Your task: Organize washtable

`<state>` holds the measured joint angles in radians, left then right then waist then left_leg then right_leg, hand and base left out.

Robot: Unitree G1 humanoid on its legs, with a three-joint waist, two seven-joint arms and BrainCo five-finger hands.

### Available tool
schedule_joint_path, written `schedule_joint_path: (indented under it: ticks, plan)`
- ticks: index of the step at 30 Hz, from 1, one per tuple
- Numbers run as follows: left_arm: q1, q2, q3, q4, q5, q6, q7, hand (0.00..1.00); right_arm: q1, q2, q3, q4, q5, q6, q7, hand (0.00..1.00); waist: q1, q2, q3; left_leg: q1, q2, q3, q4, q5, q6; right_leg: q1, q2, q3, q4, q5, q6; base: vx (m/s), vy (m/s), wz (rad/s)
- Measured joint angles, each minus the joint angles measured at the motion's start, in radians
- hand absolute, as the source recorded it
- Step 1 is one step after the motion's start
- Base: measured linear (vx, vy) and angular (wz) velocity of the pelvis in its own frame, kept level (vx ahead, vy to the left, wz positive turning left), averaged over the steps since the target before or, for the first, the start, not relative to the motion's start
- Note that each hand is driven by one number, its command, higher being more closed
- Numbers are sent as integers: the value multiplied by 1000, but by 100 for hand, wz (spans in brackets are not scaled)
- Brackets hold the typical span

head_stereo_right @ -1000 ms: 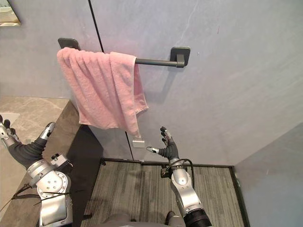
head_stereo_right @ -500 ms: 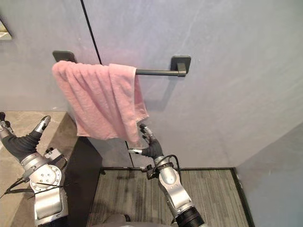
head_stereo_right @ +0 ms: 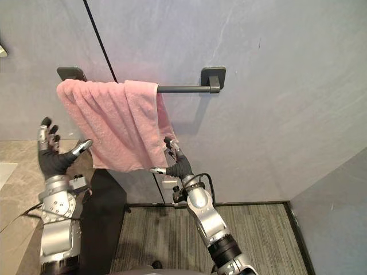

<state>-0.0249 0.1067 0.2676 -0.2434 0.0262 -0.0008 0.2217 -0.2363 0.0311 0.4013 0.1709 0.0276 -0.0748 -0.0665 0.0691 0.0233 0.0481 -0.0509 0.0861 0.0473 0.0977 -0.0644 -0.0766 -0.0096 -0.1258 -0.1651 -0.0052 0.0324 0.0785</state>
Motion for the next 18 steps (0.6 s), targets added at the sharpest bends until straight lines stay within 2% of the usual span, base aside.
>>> schedule_joint_path:
  ticks: [3, 4, 9, 15, 18]
  plan:
    - [-90, 22, -6, 29, -24, 16, -4, 0, -65, 3, 0, 0, 0, 1, -20, 0, 1, 14, 27, -26, -1, -8, -17, 24, -2, -31, 1, -4, 2, 14, -3, -100, -16, 7]
    - [-141, 42, -5, 44, -24, 17, -3, 0, -97, 3, -3, 0, 0, 5, -26, 0, 1, 20, 64, -31, 0, -9, -20, 35, -3, -36, 2, -10, 3, 20, -6, -94, -11, 8]
    - [-311, 102, 5, 99, -25, 25, 19, 0, -185, 4, -4, 0, 0, 7, -48, 0, 2, 23, 144, -115, 3, -15, -20, 68, -6, -137, 3, -10, 43, 29, -11, -116, -17, 4]
    - [-402, 111, 26, 100, -26, 27, 85, 0, -226, 4, -10, -42, -4, 9, -67, 0, 1, 25, 190, -162, 3, -4, -5, 73, -5, -203, -2, 5, 87, 21, -11, -29, 4, -6]
    - [-423, 111, 56, 100, -36, 31, 89, 0, -260, 4, -30, -90, -61, 14, -68, 0, 2, 27, 225, -167, 4, -5, 6, 72, -5, -213, -5, 3, 114, 7, -12, -15, -5, 4]
